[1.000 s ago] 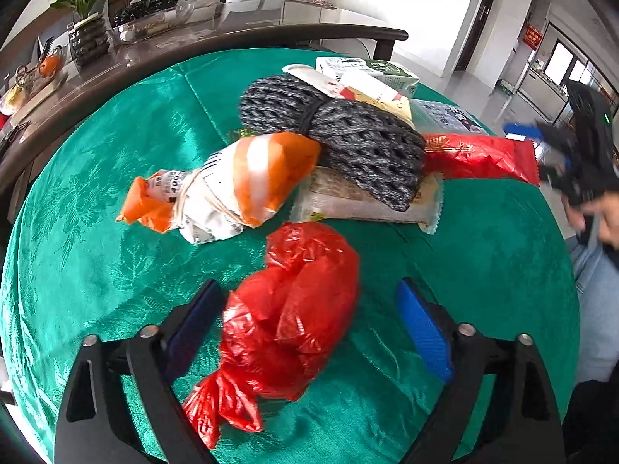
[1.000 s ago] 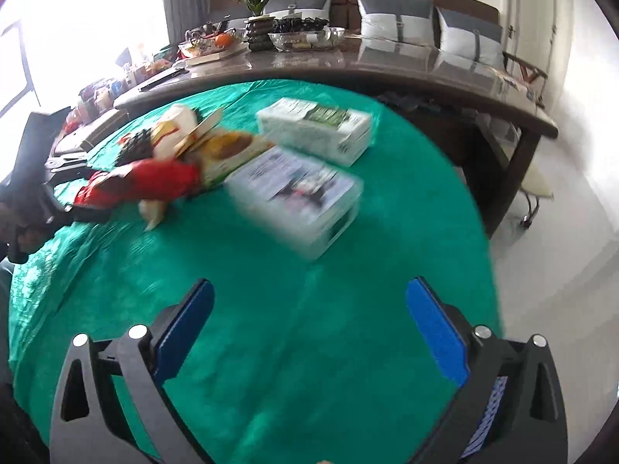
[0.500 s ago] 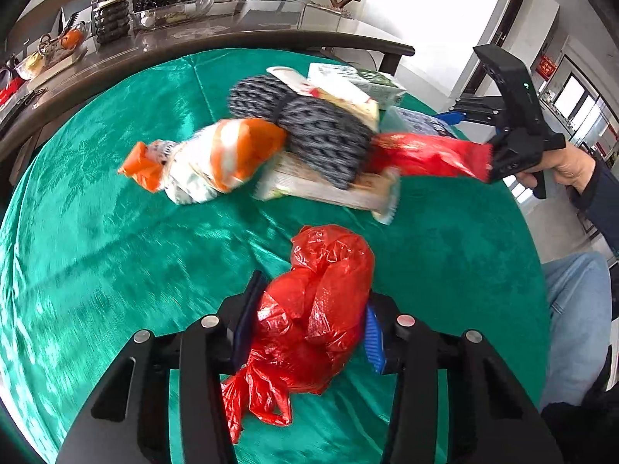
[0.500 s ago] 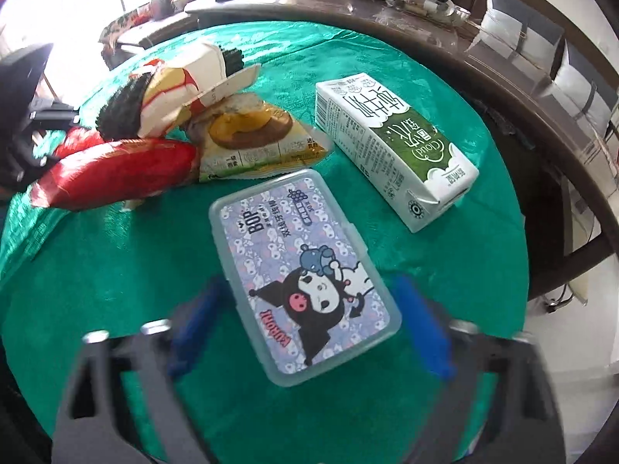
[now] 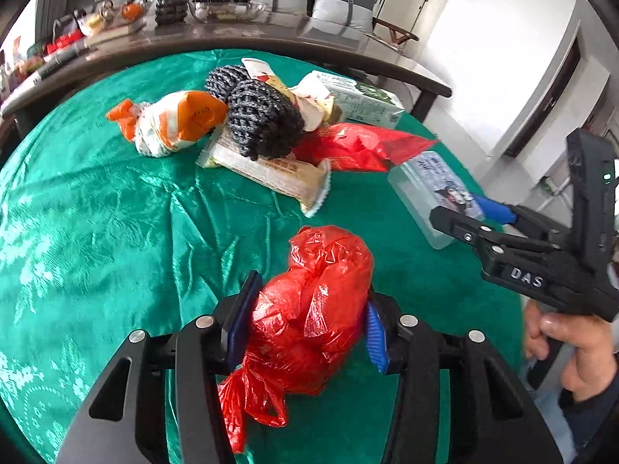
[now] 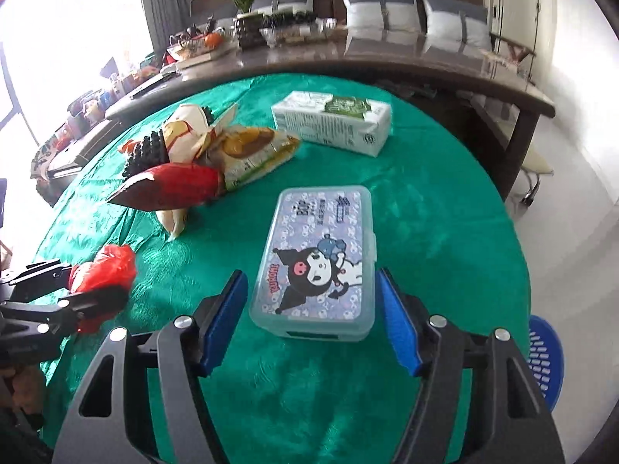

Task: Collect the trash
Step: 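Grasp the red plastic bag with the left tool while the right tool grasps the clear box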

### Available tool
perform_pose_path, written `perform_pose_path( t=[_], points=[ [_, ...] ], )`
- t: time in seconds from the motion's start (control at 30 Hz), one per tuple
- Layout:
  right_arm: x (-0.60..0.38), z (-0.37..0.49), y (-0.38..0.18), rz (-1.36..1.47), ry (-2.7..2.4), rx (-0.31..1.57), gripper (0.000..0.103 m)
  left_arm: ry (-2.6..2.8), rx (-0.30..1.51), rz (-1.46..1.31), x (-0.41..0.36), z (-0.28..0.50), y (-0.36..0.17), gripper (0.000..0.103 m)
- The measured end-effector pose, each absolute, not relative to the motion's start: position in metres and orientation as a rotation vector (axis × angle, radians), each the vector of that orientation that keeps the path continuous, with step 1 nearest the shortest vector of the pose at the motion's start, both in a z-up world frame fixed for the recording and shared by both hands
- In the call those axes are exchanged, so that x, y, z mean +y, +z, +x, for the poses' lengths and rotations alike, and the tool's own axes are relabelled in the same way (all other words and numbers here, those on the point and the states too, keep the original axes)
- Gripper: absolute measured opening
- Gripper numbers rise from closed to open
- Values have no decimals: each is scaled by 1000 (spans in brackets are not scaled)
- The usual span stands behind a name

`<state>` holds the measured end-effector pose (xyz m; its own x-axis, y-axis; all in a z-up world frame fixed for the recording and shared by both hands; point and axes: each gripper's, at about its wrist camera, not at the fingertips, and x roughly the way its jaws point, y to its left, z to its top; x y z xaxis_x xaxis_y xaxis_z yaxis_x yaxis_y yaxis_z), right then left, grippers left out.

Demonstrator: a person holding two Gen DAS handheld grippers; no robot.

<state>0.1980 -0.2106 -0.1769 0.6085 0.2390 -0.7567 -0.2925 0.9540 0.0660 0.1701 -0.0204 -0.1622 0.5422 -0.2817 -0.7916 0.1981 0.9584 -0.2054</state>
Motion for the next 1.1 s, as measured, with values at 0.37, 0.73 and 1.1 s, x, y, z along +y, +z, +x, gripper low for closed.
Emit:
perform_pose_path(
  t=[0.37, 0.73, 1.1],
  points=[
    [-226, 202, -196, -82, 268, 927, 90, -283, 954, 142, -53, 164, -173, 89],
    [-225, 199, -197, -81, 268, 926, 91, -295, 969, 146, -45, 145, -175, 98],
    [-226, 201, -198, -71, 281, 929, 93, -326, 961, 90, -36, 144, -172, 98]
  ],
)
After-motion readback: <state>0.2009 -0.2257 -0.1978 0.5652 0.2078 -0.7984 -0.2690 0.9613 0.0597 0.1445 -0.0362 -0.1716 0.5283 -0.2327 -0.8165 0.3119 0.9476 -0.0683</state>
